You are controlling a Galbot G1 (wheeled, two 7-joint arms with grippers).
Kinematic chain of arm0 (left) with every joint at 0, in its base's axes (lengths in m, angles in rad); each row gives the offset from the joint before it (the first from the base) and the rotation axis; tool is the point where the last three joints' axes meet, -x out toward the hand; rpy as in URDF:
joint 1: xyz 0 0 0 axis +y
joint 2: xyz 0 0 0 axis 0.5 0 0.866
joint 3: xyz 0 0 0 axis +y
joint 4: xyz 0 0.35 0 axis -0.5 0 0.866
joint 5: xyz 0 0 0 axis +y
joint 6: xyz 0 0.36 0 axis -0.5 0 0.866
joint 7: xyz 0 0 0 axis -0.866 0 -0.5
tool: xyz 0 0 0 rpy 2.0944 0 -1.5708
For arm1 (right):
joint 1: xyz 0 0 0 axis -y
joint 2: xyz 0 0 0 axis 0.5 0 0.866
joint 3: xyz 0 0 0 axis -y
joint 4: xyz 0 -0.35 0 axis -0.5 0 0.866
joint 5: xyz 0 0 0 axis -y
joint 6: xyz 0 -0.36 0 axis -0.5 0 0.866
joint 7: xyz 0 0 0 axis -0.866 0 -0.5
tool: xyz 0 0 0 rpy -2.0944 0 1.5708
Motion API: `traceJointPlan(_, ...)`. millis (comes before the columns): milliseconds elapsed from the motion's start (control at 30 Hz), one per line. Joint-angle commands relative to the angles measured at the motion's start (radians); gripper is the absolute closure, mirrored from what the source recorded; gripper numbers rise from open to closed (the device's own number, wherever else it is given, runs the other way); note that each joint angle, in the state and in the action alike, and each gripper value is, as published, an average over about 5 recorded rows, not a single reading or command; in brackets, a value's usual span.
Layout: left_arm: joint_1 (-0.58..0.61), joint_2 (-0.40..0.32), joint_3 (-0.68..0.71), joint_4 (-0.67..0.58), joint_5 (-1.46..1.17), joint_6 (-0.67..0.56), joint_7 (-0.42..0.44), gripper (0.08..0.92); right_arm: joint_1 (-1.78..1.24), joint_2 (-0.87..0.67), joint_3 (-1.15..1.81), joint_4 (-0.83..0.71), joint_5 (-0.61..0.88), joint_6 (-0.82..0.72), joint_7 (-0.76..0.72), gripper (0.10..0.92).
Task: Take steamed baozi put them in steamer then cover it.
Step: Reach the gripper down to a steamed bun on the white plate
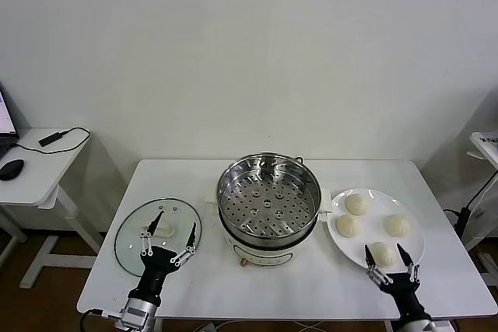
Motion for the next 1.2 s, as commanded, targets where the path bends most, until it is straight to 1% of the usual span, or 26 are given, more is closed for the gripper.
traceJointPlan(33,0.0,0.001,0.002,-0.004,0.0,0.001,0.0,0.177,0.311,-0.108,-0.036,-0.078,0.064,-0.126,0.098,0.203)
traceJointPlan(200,-0.004,0.003,0.006,-0.012,-0.002,0.001,0.0,0.177,0.643,-0.209,-0.193,-0.231,0.191,-0.222,0.116,0.203)
traceJointPlan(300,-0.005,0.003,0.006,-0.019,-0.003,0.002,0.0,0.177,0.862,-0.242,-0.327,-0.365,0.247,-0.265,0.112,0.203)
traceJointPlan(367,-0.004,0.002,0.006,-0.024,-0.004,0.002,-0.001,0.177,1.0,-0.257,-0.42,-0.468,0.288,-0.288,0.084,0.203)
traceJointPlan(433,-0.003,0.002,0.006,-0.027,-0.004,0.001,-0.001,0.177,1.103,-0.278,-0.515,-0.55,0.327,-0.308,0.016,0.203)
traceJointPlan(500,-0.002,0.002,0.005,-0.03,-0.004,0.001,-0.002,0.177,1.18,-0.309,-0.609,-0.606,0.352,-0.336,-0.107,0.203)
traceJointPlan(567,-0.002,0.002,0.004,-0.033,-0.005,0.001,-0.002,0.177,1.25,-0.348,-0.707,-0.652,0.341,-0.376,-0.276,0.203)
traceJointPlan(633,-0.001,0.001,0.003,-0.036,-0.005,0.002,-0.002,0.177,1.32,-0.383,-0.79,-0.697,0.285,-0.418,-0.47,0.203)
traceJointPlan(733,-0.001,0.001,0.002,-0.04,-0.006,0.002,-0.002,0.177,1.44,-0.426,-0.921,-0.77,0.138,-0.457,-0.783,0.203)
traceJointPlan(833,-0.003,-0.001,0.002,-0.04,-0.008,0.004,-0.002,0.177,1.553,-0.443,-1.047,-0.829,-0.024,-0.451,-1.085,0.203)
traceJointPlan(900,-0.005,-0.003,0.003,-0.042,-0.008,0.006,-0.003,0.177,1.61,-0.435,-1.099,-0.852,-0.145,-0.432,-1.238,0.203)
traceJointPlan(1000,-0.007,-0.006,0.005,-0.046,-0.008,0.011,-0.004,0.177,1.675,-0.406,-1.161,-0.863,-0.297,-0.407,-1.345,0.203)
traceJointPlan(1200,-0.009,-0.003,0.006,-0.057,-0.009,0.016,-0.004,0.177,1.74,-0.334,-1.24,-0.881,-0.491,-0.379,-1.446,0.203)
